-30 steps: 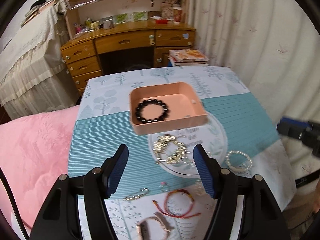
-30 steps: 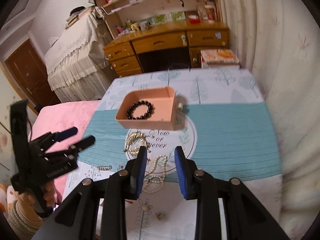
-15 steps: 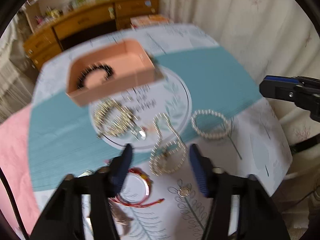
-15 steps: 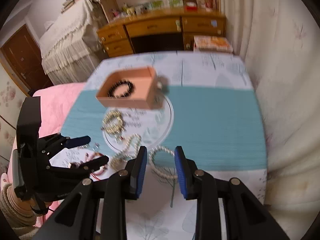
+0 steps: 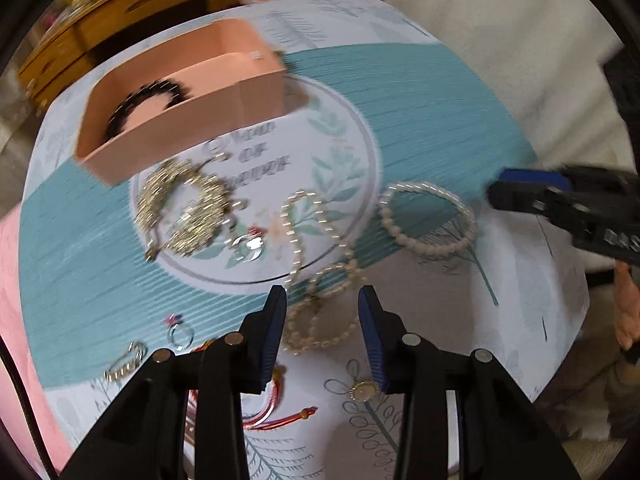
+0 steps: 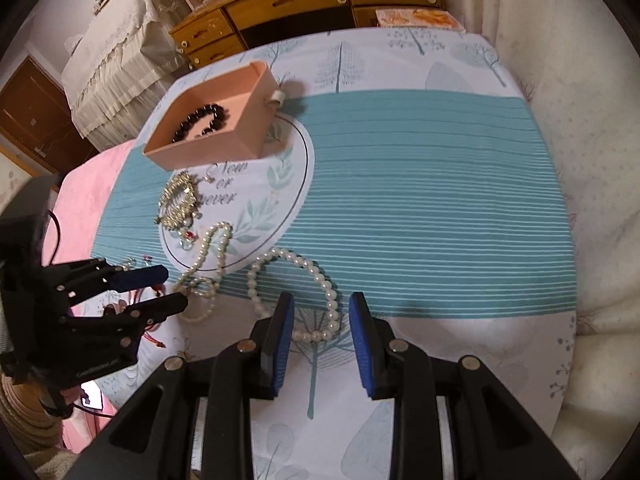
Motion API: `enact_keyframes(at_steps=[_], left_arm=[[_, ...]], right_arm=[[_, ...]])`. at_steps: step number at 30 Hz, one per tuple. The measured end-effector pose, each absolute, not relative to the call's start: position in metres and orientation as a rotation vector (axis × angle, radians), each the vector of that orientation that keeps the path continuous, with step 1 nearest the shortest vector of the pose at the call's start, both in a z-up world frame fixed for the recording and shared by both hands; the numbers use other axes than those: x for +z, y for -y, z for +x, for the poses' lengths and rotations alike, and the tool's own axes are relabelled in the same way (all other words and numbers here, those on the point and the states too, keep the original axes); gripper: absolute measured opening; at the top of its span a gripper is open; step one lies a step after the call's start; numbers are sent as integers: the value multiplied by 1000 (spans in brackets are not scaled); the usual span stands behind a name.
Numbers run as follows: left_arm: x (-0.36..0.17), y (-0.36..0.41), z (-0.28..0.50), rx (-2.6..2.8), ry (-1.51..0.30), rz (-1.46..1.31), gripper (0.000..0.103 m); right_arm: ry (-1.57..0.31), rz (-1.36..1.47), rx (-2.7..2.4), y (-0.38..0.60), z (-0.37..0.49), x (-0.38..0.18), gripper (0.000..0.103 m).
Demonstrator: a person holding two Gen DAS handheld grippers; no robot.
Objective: Organize jewelry
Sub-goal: 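Close the left tool on the pearl necklace while the right tool moves to the pearl bracelet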
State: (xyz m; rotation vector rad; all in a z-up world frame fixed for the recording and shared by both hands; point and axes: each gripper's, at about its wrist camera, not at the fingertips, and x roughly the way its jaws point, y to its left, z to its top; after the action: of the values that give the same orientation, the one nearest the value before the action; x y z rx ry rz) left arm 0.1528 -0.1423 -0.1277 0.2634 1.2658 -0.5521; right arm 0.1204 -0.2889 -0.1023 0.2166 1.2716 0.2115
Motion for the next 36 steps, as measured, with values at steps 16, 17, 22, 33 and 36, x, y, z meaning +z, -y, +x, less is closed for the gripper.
enact_keyframes(at_steps=[16,17,22,33,36], left_arm=[[-142,174,153,-717,-1213,573,36],[-142,176,154,-730,-1212,580,36],[-146,183,157,-792,-1227,608,36],[-149,180,172,-844,-1243,660,35],[-150,177,179,-853,-1247,632,35]], right_arm=[[-1328,234,235,294,127,-129,29],[-1332,238,236,294,128,-131,29],[-1337,240,239,293,130,-133,29],[-1338,238,240,292,131,-133,29],[-1336,231,238,291,131,-133,29]])
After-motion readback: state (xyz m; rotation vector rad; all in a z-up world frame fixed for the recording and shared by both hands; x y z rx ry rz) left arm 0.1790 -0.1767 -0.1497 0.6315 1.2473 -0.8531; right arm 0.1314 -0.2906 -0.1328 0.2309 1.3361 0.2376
